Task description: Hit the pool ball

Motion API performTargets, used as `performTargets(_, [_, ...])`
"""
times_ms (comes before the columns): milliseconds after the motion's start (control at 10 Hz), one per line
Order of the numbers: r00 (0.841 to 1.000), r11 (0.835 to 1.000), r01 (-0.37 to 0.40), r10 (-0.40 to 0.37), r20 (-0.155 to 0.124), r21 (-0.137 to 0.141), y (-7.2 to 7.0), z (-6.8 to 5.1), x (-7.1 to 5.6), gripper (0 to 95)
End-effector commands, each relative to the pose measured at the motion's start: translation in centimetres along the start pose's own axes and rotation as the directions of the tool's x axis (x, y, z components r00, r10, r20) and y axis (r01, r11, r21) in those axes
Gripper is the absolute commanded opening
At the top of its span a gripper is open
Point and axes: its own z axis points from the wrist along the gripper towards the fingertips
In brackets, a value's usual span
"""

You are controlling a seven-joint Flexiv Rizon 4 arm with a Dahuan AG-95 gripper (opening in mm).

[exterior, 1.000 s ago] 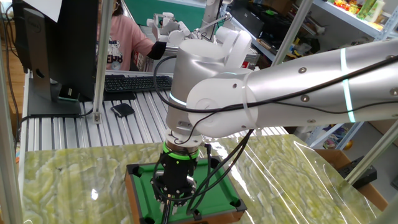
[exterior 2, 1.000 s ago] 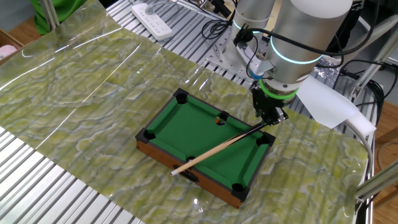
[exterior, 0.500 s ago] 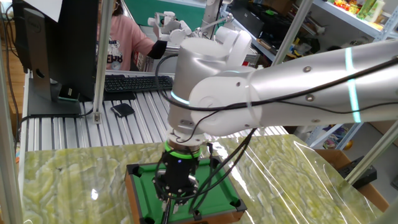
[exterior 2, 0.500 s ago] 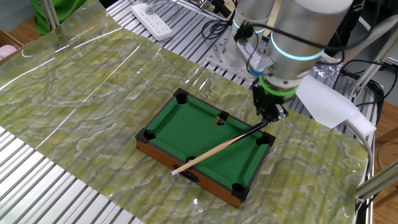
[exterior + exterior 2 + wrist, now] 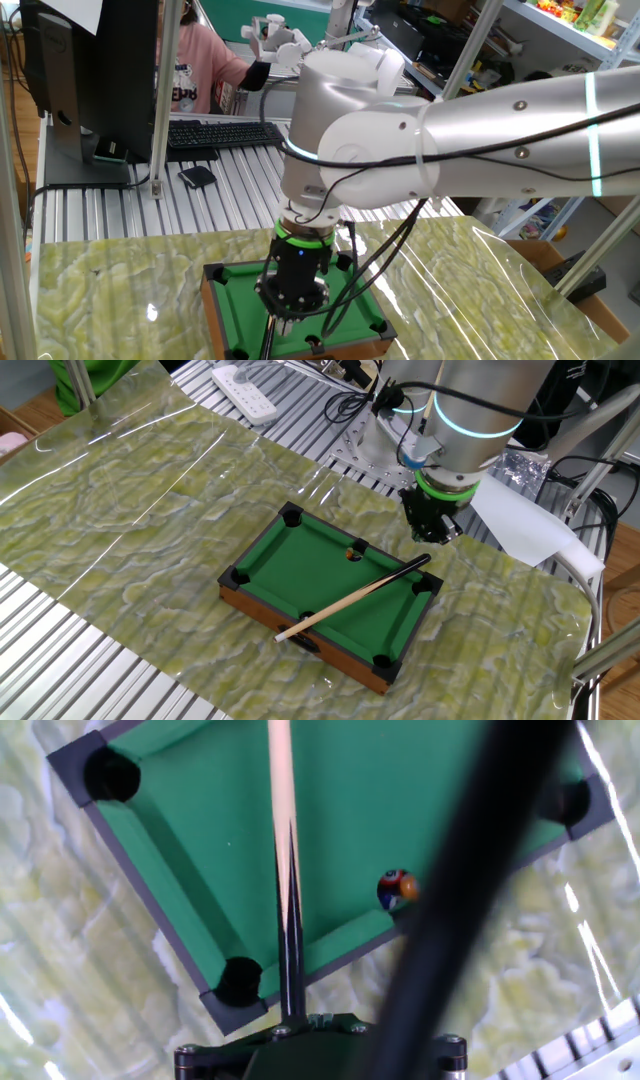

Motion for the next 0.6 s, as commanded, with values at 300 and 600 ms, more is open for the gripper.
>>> performTargets(300, [0.992,0.993,0.117,-0.118,0.05,0.035,-1.2,-3.2,-3.5,0.0])
performTargets(600, [0.987,0.987,0.149,-0.152,0.056,0.056,-3.3,-6.1,-6.9,0.0])
